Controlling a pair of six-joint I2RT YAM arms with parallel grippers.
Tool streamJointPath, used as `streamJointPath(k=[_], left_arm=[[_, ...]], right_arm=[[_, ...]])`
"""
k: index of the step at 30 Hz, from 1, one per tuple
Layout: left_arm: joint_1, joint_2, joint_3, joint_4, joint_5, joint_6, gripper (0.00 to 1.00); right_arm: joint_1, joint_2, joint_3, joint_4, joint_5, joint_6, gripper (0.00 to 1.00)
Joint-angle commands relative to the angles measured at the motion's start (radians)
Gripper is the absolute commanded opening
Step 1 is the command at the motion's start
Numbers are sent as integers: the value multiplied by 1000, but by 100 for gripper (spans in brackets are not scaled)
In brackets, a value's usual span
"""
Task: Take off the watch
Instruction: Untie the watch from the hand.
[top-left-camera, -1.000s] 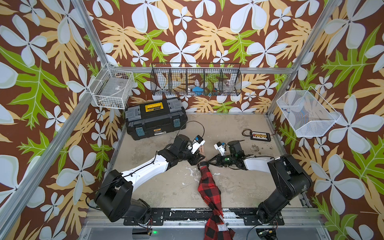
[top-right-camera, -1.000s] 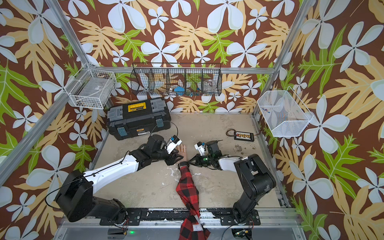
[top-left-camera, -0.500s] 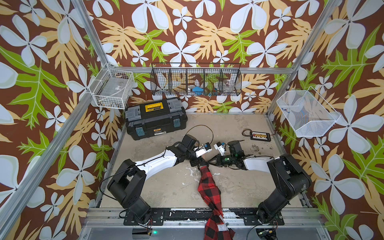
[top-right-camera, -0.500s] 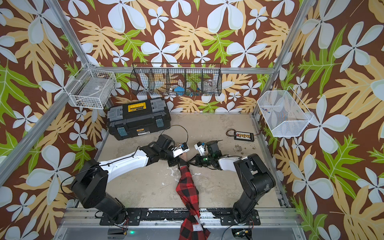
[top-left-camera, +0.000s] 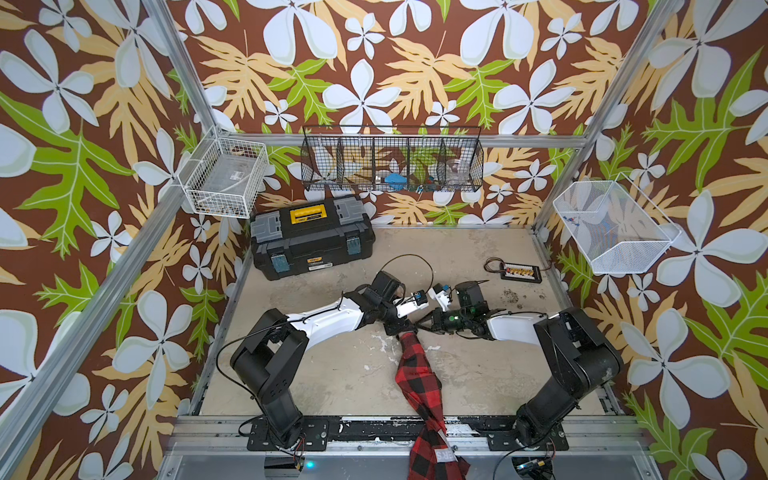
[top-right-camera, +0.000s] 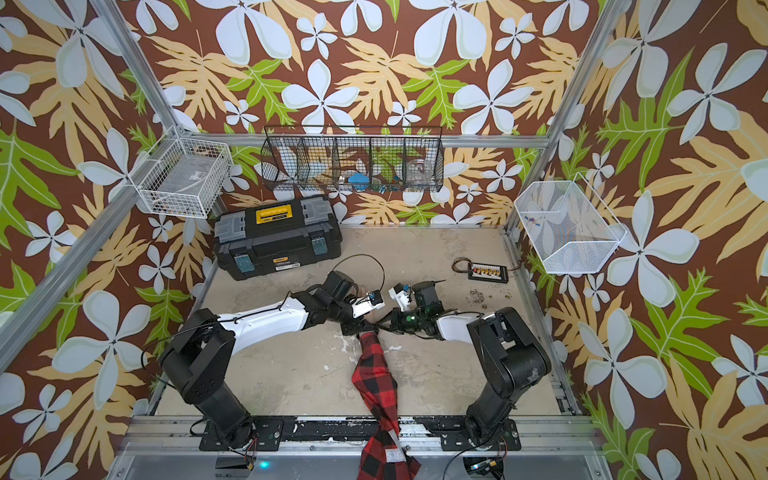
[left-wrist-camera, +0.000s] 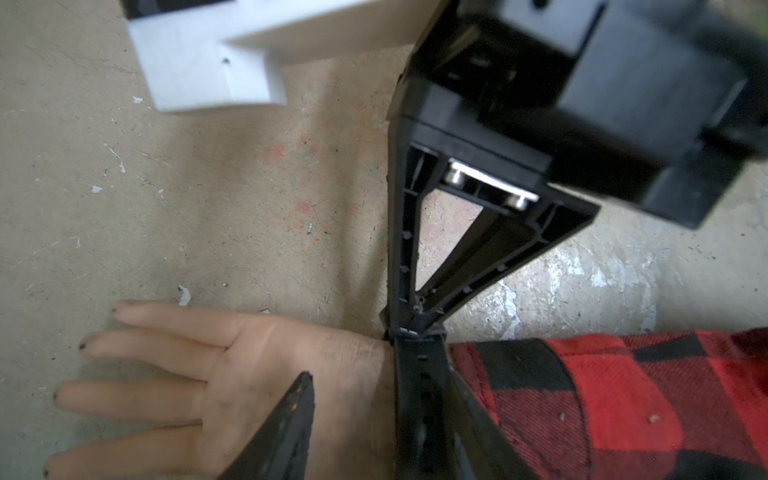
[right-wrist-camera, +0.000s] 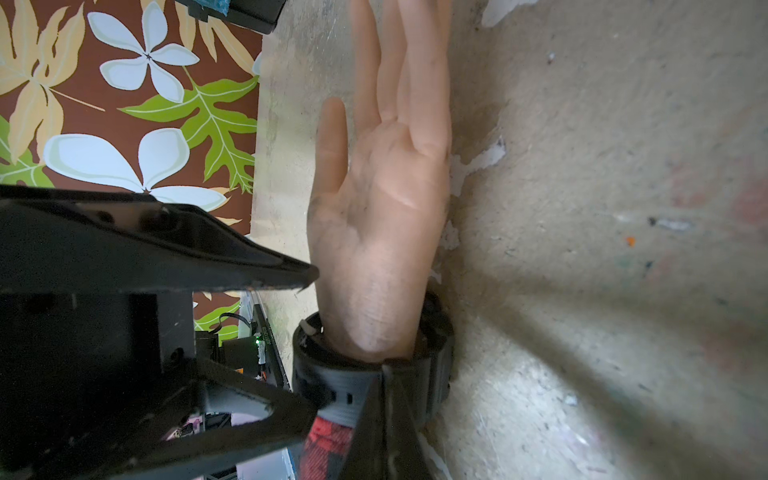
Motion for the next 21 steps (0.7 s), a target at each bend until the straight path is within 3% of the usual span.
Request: streamJointPath(k=[1,9,21], left_arm=[[-1,-6,-1,-23,41,25,55],[-1,8,12,-57,45,53,54],[-1,28,27,-77,36,55,33]], right_arm=[[4,7,-3,-4,5,5,6],[5,5,-1,-4,3,5,6],[4,2,-4,-4,7,5,6]])
